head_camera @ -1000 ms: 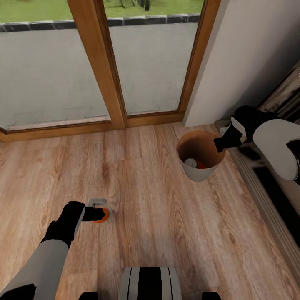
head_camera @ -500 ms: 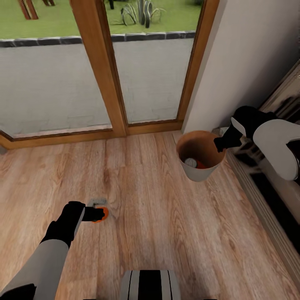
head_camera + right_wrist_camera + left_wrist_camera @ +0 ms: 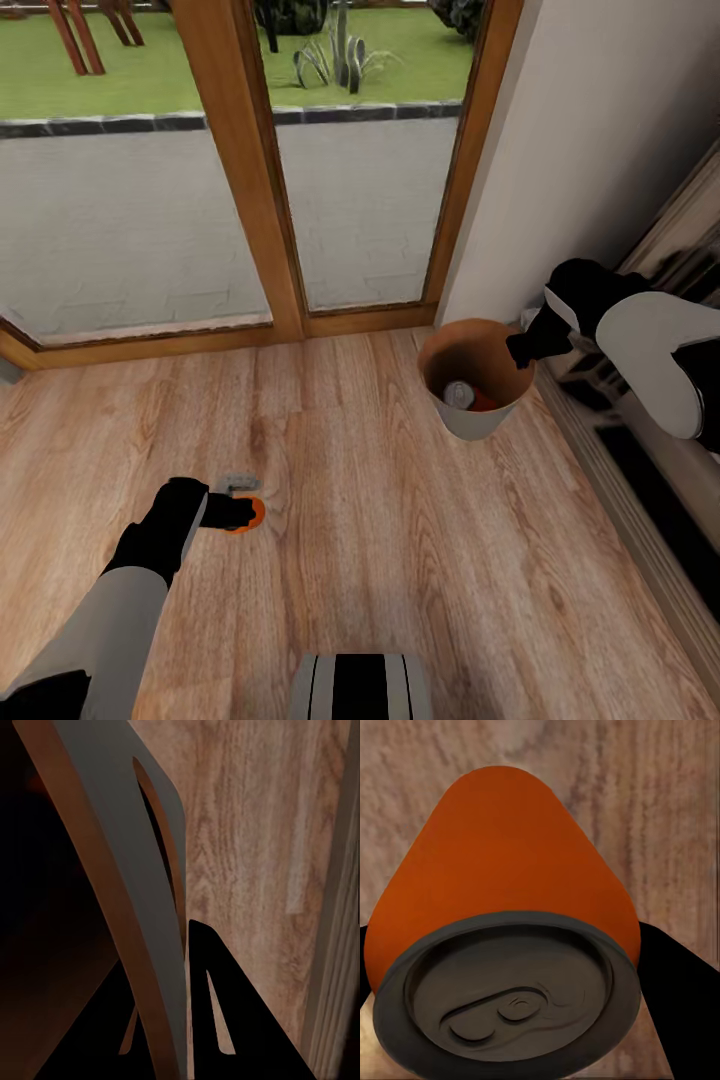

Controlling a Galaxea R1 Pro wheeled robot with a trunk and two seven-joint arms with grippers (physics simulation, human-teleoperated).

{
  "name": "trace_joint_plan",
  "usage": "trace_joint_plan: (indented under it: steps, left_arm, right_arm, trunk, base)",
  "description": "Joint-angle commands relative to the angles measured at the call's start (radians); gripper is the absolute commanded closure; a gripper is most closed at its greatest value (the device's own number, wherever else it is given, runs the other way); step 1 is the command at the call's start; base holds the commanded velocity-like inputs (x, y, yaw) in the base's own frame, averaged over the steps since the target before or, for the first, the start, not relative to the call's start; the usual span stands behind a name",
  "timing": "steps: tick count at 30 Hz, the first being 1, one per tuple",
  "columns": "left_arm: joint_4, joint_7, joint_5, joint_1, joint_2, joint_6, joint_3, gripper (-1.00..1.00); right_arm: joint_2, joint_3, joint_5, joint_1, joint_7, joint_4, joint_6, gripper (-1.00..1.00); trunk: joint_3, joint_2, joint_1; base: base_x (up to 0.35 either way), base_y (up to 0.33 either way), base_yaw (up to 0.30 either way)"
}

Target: Put the three can of soda from the living room inside the tash can in the kitchen.

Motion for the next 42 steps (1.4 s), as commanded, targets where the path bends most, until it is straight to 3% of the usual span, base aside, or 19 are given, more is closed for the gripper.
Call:
trace_joint_plan:
  steps: [1,6,13,18,26,27,33,38,42]
  left_arm:
    - [0.006,-0.006,-0.002,-0.006,0.0,0.006,-0.006,1.0]
    - [0.014,-0.034,-0.002,-0.034,0.0,0.037,-0.034,1.0]
    - [0.014,-0.075,-0.002,-0.074,0.0,0.08,-0.069,1.0]
    - [0.008,-0.091,-0.005,-0.099,-0.001,0.088,-0.063,1.0]
    - [-0.036,-0.047,-0.006,-0.054,0.008,0.127,-0.018,1.0]
    - [-0.091,0.061,-0.005,-0.025,0.008,0.196,0.058,1.0]
    - [-0.123,0.034,-0.009,-0.035,0.02,0.214,0.061,1.0]
    - [-0.155,-0.057,-0.012,-0.094,0.063,0.214,0.061,1.0]
    - [-0.159,-0.119,-0.014,-0.123,0.083,0.214,0.061,1.0]
  right_arm:
    - [0.006,-0.005,-0.006,-0.001,0.008,-0.001,0.002,1.0]
    - [0.032,0.021,0.021,-0.001,0.023,-0.001,0.002,1.0]
    - [0.032,0.028,0.039,-0.001,0.043,-0.001,0.002,1.0]
    - [0.026,0.039,0.059,-0.006,0.05,0.005,0.002,1.0]
    - [0.067,0.071,0.114,-0.049,0.056,-0.005,0.002,1.0]
    - [0.067,0.012,-0.025,-0.096,0.056,-0.005,0.002,1.0]
    - [0.068,0.013,-0.025,-0.096,0.056,-0.004,0.002,1.0]
    - [0.068,0.013,-0.025,-0.093,0.056,-0.004,0.002,1.0]
    - [0.068,0.013,-0.025,-0.078,0.056,-0.004,0.002,1.0]
  trunk:
    - [0.0,0.0,0.0]
    - [0.0,0.0,0.0]
    - [0.0,0.0,0.0]
    - [0.0,0.0,0.0]
    - [0.0,0.0,0.0]
    - [0.004,0.0,-0.001]
    - [0.027,0.002,-0.003]
    - [0.047,0.003,-0.006]
    - [0.062,0.004,-0.007]
  base:
    - [0.0,0.0,0.0]
    - [0.0,0.0,0.0]
    - [0.0,0.0,0.0]
    - [0.0,0.0,0.0]
    - [0.0,0.0,0.0]
    - [0.0,0.0,0.0]
    - [0.0,0.0,0.0]
    - [0.0,0.0,0.0]
    - [0.0,0.0,0.0]
